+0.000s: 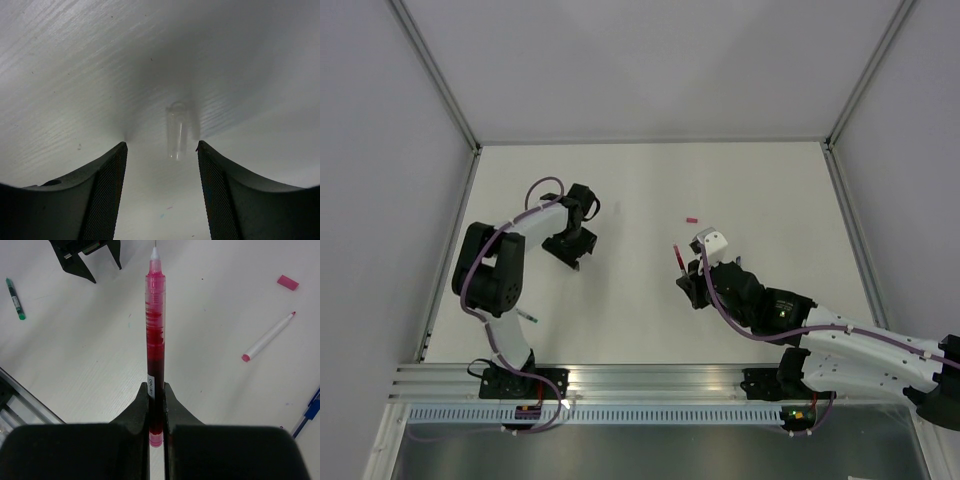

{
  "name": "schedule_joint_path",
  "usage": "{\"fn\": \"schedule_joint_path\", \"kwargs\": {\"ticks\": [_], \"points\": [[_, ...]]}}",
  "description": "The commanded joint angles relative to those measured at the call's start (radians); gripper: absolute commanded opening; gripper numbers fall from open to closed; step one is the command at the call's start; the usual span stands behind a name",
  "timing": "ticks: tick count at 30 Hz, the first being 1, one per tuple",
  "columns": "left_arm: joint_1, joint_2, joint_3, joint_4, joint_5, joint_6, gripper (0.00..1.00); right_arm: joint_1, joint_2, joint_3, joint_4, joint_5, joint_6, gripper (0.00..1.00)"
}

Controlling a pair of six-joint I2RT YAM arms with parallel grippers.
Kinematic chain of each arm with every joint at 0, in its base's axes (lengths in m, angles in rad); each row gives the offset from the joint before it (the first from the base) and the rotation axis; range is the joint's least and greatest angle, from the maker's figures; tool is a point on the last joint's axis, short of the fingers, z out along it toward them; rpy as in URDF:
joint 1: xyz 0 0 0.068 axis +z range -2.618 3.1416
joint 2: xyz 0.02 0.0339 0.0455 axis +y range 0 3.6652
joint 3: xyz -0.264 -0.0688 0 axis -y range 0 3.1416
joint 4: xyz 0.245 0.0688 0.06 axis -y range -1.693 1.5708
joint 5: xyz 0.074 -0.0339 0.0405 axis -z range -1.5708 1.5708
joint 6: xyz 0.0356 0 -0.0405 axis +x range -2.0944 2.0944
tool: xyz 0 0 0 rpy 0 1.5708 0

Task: Insert the pens into the pen caps

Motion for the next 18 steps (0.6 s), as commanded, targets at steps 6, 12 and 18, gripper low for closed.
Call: {"fn": "schedule_joint_path", "kwargs": {"ticks": [6, 12, 18], "points": [[0.01, 0.073, 0.048, -0.016, -0.037, -0.028, 0.63, 0.003, -0.009, -0.005, 0.025, -0.006, -0.023, 0.0], [0.01, 0.1, 0.054, -0.019, -0.043, -0.014, 0.55, 0.003, -0.012, -0.007, 0.026, -0.009, -0.022, 0.0], [0.01, 0.113, 0.029, -0.018, -0.057, -0.005, 0.52, 0.005, -0.02, -0.012, 0.028, -0.015, -0.023, 0.0]]}}
